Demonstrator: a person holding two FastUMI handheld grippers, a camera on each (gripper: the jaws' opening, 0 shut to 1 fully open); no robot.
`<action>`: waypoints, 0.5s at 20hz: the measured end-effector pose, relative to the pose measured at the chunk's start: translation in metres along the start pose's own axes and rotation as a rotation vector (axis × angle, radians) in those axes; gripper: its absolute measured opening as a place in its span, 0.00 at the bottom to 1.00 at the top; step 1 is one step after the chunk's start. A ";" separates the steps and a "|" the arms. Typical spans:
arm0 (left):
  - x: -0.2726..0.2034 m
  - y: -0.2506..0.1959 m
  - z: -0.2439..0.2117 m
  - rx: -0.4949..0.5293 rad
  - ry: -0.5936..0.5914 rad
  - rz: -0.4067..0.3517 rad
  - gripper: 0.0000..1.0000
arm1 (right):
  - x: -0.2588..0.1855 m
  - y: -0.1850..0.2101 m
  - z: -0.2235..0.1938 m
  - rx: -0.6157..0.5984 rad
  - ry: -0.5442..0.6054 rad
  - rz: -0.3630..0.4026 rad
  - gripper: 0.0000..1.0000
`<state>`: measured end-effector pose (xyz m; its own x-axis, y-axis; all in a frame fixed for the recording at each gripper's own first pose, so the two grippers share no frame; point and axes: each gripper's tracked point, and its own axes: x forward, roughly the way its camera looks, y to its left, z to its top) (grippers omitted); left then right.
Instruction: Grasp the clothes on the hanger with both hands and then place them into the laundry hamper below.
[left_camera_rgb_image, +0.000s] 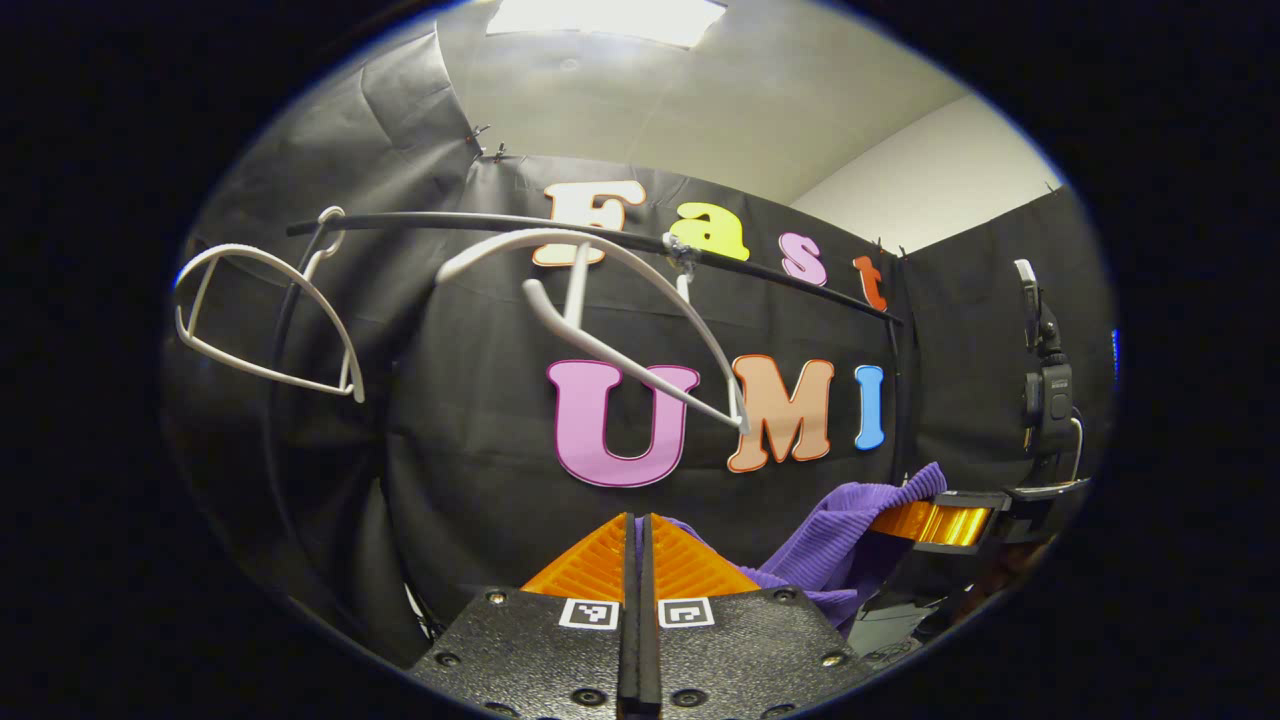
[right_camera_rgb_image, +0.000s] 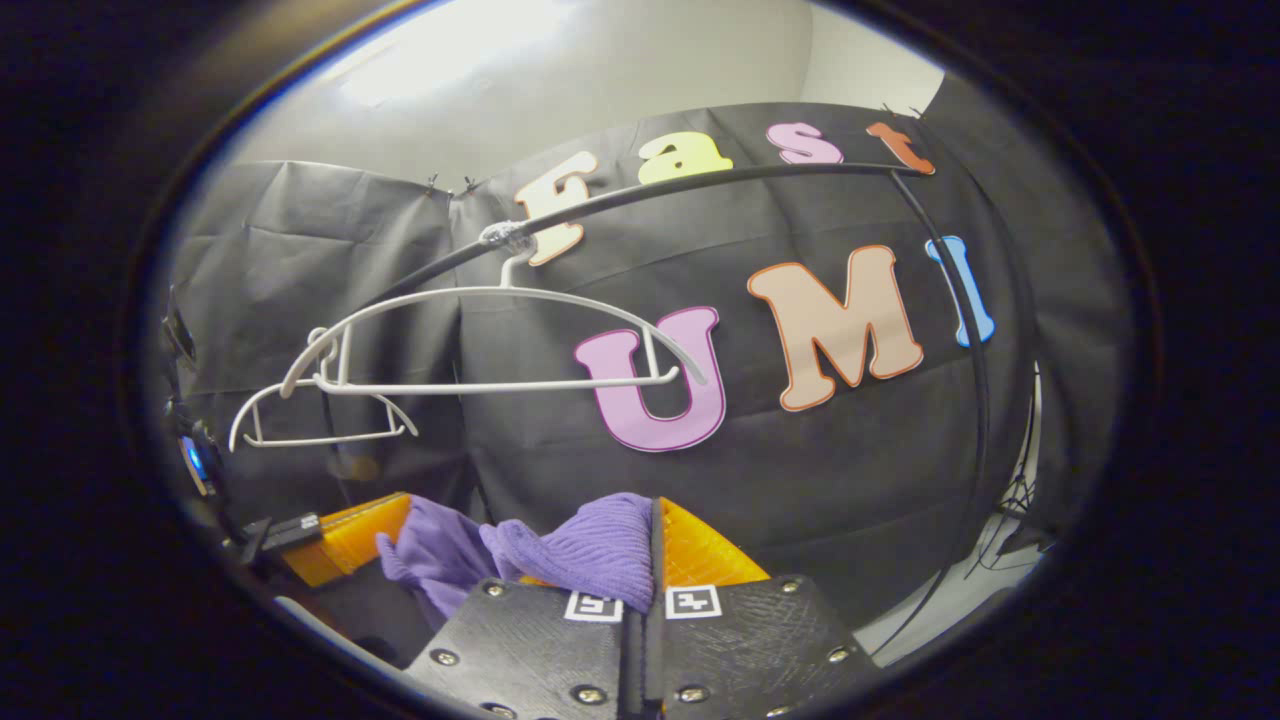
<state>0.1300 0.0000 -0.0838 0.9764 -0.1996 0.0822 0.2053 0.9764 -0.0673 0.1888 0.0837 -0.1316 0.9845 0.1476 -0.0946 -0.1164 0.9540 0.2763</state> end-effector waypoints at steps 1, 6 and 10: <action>0.004 -0.006 0.000 -0.003 -0.001 -0.014 0.00 | -0.003 0.000 0.002 0.003 -0.002 -0.005 0.04; 0.019 -0.019 -0.006 -0.015 -0.018 -0.035 0.00 | -0.014 -0.008 0.008 -0.017 -0.012 -0.058 0.04; 0.030 -0.016 -0.027 -0.004 -0.008 -0.023 0.02 | -0.003 -0.021 -0.004 -0.014 -0.013 -0.085 0.04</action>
<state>0.1573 -0.0241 -0.1069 0.9709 -0.2210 0.0919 0.2277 0.9713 -0.0694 0.1877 0.0646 -0.1410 0.9926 0.0621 -0.1046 -0.0336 0.9666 0.2542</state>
